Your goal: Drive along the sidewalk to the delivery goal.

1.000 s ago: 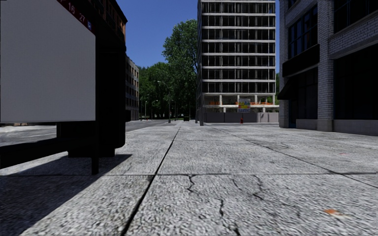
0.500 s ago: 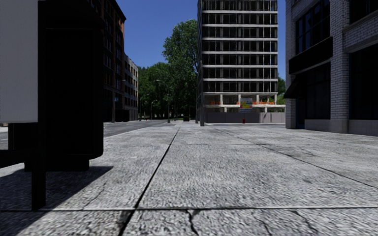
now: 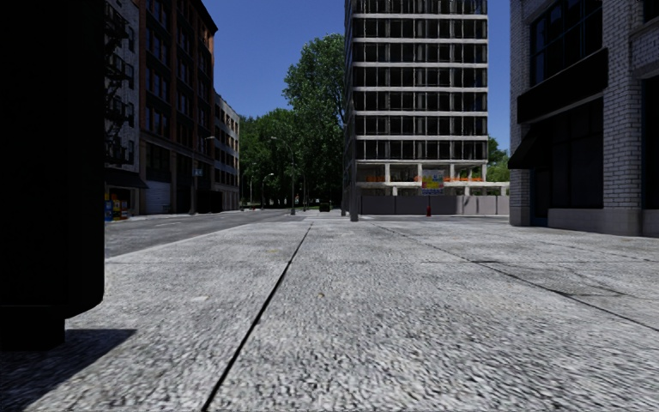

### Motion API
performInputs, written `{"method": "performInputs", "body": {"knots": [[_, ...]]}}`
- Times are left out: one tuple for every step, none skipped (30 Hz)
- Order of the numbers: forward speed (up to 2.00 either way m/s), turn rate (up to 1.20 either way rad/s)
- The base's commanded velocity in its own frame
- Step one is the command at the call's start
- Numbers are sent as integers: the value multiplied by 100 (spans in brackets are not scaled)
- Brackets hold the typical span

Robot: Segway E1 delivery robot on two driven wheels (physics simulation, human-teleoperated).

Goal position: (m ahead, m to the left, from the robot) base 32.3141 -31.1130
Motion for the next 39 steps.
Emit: {"method": "performInputs", "body": {"knots": [[200, 0], [200, 0], [200, 0], [200, 0], [200, 0], [200, 0], [200, 0], [200, 0], [200, 0], [200, 0], [200, 0], [200, 0], [200, 0], [200, 0], [200, 0], [200, 0], [200, 0], [200, 0], [200, 0], [200, 0], [200, 0], [200, 0], [200, 0], [200, 0], [200, 0], [200, 0], [200, 0], [200, 0], [200, 0], [200, 0], [200, 0], [200, 0], [200, 0], [200, 0], [200, 0], [200, 0], [200, 0], [200, 0], [200, 0]]}}
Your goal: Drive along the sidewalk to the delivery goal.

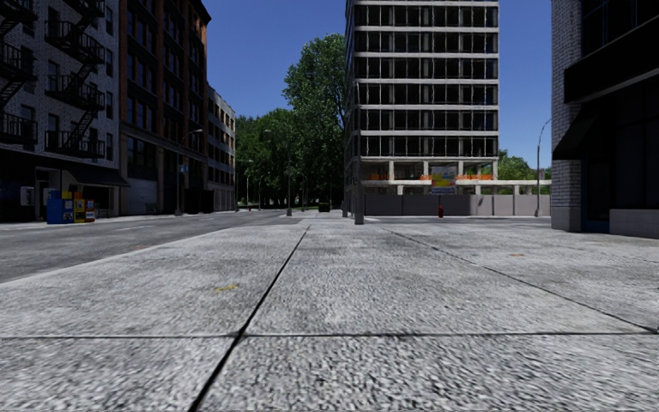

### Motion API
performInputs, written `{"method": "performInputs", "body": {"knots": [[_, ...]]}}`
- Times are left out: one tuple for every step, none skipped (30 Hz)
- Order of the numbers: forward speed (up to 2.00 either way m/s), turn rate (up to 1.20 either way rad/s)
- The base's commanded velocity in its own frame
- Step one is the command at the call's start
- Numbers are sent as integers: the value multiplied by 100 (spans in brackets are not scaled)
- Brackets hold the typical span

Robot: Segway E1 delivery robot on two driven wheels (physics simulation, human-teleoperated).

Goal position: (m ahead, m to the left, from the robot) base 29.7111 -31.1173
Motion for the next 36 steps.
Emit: {"method": "performInputs", "body": {"knots": [[200, 0], [200, 0], [200, 0], [200, 0], [200, 0], [200, 0], [200, 0], [200, 0], [200, 0], [200, 0], [200, 0], [200, 0], [200, 0], [200, 0], [200, 0], [200, 0], [200, 0], [200, 0], [200, 0], [200, 0], [200, 0], [200, 0], [200, 0], [200, 0], [200, 0], [200, 0], [200, 0], [200, 0], [200, 0], [200, 0], [200, 0], [200, 0], [200, 0], [200, 0], [200, 0], [200, 0]]}}
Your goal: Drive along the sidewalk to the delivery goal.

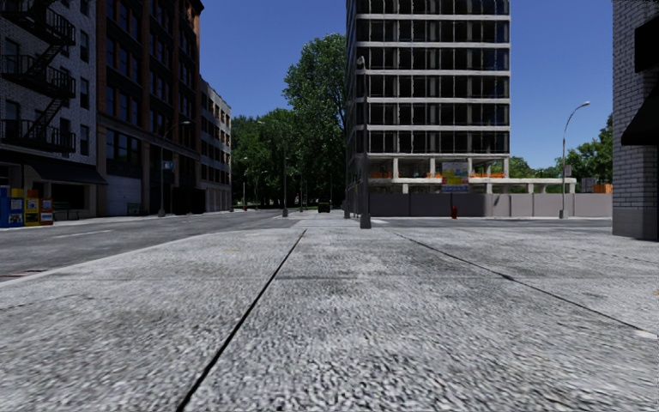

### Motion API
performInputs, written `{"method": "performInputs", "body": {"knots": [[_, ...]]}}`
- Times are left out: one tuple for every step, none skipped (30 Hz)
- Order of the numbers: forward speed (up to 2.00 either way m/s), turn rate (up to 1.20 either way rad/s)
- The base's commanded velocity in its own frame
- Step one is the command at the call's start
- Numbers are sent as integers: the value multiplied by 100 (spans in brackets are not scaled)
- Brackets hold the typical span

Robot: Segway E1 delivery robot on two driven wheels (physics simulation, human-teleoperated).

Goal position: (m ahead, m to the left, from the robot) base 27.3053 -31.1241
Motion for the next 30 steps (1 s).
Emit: {"method": "performInputs", "body": {"knots": [[200, 0], [200, 0], [200, 0], [200, 0], [200, 0], [200, 0], [200, 0], [200, 0], [200, 0], [200, 0], [200, 0], [200, 0], [200, 0], [200, 0], [200, 0], [200, 0], [200, 0], [200, 0], [200, 0], [200, 0], [200, 0], [200, 0], [200, 0], [200, 0], [200, 0], [200, 0], [200, 0], [200, 0], [200, 0], [200, 0]]}}
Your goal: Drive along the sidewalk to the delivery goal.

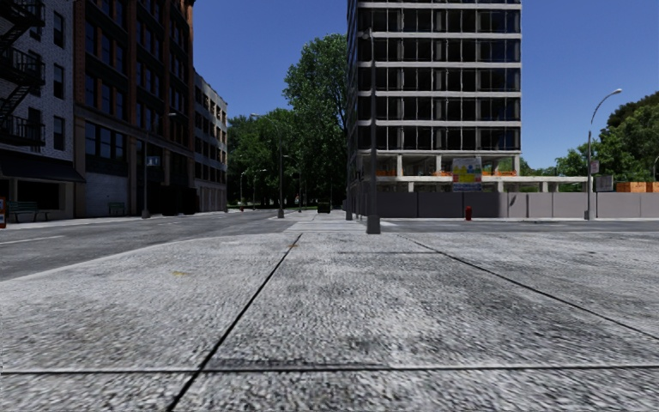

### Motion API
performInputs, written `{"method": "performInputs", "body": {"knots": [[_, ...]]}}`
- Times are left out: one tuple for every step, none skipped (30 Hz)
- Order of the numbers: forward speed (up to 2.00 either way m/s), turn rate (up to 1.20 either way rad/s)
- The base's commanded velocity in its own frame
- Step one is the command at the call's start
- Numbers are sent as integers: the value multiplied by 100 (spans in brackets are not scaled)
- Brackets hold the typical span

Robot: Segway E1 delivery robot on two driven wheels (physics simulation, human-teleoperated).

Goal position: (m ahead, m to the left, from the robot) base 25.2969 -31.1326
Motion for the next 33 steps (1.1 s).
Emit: {"method": "performInputs", "body": {"knots": [[200, 0], [200, 0], [200, 0], [200, 0], [200, 0], [200, 0], [200, 0], [200, 0], [200, 0], [200, 0], [200, 0], [200, 0], [200, 0], [200, 0], [200, 0], [200, 0], [200, 0], [200, 0], [200, 0], [200, 0], [200, 0], [200, 0], [200, 0], [200, 0], [200, 0], [200, 0], [200, 0], [200, 0], [200, 0], [200, 0], [200, 0], [200, 0], [200, 0]]}}
